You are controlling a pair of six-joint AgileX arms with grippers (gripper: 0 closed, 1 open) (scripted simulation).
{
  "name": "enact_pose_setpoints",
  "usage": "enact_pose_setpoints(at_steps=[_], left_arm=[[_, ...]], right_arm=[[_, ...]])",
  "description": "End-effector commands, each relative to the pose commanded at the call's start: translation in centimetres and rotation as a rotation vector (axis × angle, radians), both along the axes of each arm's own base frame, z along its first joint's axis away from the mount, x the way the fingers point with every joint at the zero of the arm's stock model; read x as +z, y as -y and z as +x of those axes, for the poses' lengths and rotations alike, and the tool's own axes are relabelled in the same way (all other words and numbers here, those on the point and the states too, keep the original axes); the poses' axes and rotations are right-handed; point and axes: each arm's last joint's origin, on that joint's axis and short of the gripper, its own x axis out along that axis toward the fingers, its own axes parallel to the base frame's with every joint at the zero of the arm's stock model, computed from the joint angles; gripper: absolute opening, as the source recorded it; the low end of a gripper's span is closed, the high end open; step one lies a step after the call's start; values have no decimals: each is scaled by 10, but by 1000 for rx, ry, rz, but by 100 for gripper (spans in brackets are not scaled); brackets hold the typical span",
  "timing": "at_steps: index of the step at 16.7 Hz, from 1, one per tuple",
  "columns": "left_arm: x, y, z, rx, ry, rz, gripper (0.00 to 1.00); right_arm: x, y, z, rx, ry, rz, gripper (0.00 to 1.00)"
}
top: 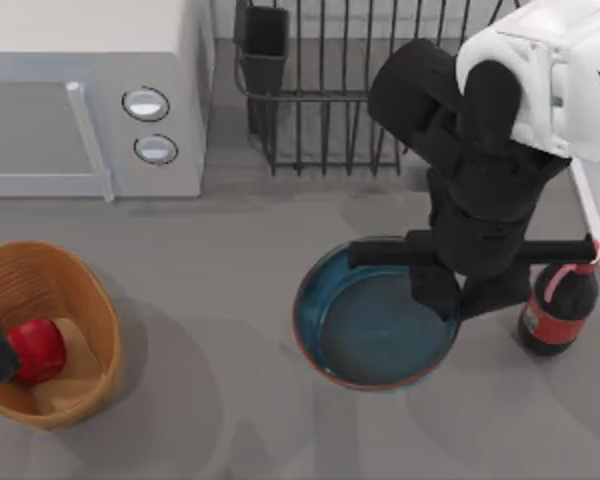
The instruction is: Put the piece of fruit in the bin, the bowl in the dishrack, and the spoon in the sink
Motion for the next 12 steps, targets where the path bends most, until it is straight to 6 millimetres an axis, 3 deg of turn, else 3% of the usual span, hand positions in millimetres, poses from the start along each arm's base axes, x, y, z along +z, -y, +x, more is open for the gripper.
enact_pose_setpoints(at_steps=[3,6,9,12], left_arm=[[0,0,0,0,0,0,100],[0,0,0,0,0,0,100],[0,0,0,0,0,0,100],[0,0,0,0,0,0,100]], right_arm=[[2,-6,-1,34,45,-2,0],[11,-18,-2,127,209,-5,0],[32,-36,-6,228,471,2,0],[66,-53,-16,293,787,5,0]])
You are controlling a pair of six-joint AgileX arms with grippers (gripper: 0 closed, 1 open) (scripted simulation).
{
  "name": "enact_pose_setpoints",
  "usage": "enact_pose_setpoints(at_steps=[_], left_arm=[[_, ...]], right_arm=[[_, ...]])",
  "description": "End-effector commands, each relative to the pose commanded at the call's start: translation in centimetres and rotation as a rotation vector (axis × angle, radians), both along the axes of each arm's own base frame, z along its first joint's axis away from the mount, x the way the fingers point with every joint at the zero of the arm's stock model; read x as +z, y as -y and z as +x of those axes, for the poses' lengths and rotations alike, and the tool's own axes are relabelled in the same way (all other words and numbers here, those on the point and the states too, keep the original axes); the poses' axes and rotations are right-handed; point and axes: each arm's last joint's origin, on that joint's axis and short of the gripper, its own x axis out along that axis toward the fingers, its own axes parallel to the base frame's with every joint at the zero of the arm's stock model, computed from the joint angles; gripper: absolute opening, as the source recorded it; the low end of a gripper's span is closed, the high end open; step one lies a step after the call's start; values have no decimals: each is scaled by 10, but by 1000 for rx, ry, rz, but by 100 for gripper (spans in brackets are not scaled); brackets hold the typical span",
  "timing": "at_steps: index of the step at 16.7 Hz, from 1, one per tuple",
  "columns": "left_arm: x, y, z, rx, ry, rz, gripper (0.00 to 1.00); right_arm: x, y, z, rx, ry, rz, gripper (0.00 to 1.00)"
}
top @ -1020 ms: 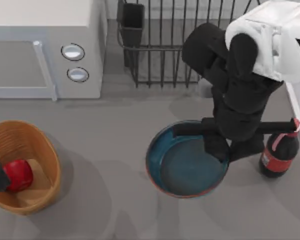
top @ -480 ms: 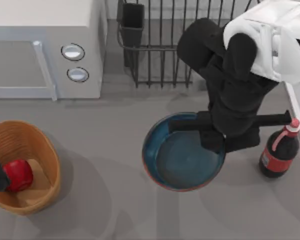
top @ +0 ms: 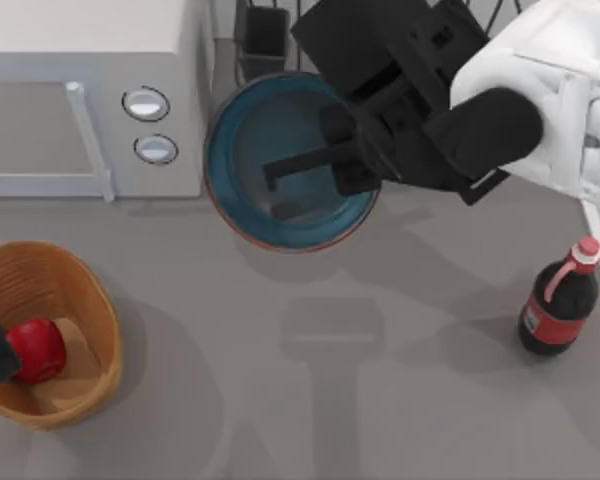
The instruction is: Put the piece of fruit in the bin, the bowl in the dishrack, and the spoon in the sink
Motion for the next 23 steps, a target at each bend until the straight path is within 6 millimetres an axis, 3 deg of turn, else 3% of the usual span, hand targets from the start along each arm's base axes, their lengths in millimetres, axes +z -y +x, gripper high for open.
enact_pose_setpoints(at_steps=[6,11,19,23], left_arm=[[0,0,0,0,0,0,100],[0,0,0,0,0,0,100],[0,0,0,0,0,0,100],[0,0,0,0,0,0,100]], right_arm=[[81,-9,-36,-80,562,104,0],[121,1,-65,-199,759,188,0],[121,1,-62,-213,773,190,0],[83,-21,-18,-204,763,177,0]])
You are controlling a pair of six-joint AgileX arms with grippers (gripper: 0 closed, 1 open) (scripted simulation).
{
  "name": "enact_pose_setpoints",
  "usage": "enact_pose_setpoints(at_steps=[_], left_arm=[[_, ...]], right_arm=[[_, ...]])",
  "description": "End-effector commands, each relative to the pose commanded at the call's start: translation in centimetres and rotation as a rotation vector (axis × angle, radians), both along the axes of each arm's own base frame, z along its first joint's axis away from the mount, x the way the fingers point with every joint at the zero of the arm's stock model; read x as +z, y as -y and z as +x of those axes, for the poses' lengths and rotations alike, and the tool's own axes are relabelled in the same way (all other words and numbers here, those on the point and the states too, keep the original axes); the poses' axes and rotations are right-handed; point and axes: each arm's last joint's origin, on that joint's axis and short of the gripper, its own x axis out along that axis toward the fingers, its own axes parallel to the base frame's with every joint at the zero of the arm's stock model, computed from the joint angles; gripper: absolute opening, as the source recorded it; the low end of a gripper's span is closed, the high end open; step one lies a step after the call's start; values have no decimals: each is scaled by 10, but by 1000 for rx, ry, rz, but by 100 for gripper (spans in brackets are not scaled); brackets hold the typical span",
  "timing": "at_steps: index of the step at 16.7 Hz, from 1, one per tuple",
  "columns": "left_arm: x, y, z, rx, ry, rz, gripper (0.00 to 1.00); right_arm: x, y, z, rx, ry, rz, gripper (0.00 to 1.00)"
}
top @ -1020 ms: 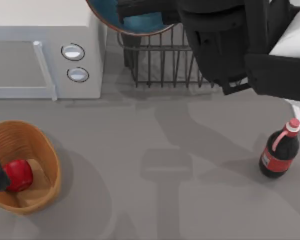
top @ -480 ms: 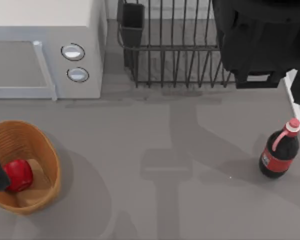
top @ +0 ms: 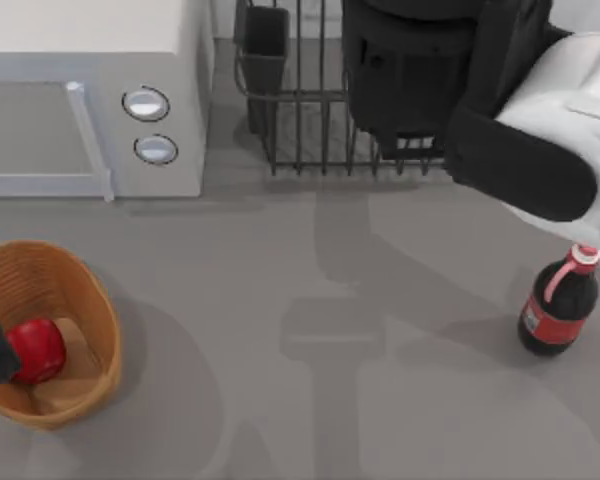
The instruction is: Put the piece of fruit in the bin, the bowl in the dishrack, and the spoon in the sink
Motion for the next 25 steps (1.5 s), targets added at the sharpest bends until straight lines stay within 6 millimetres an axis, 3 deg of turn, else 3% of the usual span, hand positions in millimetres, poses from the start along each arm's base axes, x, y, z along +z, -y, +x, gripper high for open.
enact_pose_setpoints(at_steps=[3,8,11,15,25], left_arm=[[0,0,0,0,0,0,100],[0,0,0,0,0,0,100],[0,0,0,0,0,0,100],[0,0,0,0,0,0,100],[0,0,0,0,0,0,100]], right_arm=[[-44,-8,51,0,9,13,0],[-126,12,130,-12,24,27,0],[-156,26,149,-4,13,20,0],[-158,27,151,-6,13,20,0],[-158,27,151,-6,13,20,75]])
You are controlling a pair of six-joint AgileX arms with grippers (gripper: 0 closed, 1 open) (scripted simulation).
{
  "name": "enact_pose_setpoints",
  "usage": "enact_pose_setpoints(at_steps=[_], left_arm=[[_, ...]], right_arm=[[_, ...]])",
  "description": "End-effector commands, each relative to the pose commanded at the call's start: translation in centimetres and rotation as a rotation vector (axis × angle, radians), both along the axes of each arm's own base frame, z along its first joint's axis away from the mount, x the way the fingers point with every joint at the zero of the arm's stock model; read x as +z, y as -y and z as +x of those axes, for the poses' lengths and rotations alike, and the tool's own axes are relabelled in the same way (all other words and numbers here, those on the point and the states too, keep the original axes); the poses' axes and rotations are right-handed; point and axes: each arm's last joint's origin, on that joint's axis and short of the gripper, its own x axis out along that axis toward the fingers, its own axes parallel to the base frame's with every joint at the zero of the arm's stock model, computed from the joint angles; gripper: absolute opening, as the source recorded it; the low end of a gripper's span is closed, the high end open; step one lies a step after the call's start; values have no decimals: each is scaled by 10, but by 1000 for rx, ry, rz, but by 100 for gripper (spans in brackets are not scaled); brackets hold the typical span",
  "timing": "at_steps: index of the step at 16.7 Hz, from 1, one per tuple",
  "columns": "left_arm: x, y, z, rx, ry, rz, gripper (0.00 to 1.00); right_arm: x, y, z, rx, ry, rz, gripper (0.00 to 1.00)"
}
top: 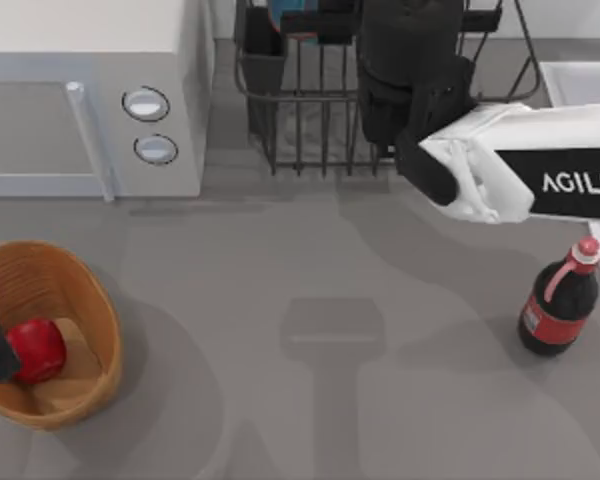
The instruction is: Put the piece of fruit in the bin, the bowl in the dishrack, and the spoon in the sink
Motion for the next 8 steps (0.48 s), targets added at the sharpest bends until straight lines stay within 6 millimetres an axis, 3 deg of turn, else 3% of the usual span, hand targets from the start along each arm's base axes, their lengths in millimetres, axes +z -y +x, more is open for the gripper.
enact_pose_setpoints(at_steps=[3,8], left_arm=[[0,0,0,0,0,0,100],[0,0,0,0,0,0,100]], right_arm=[[0,0,0,0,0,0,98],[0,0,0,0,0,0,100]])
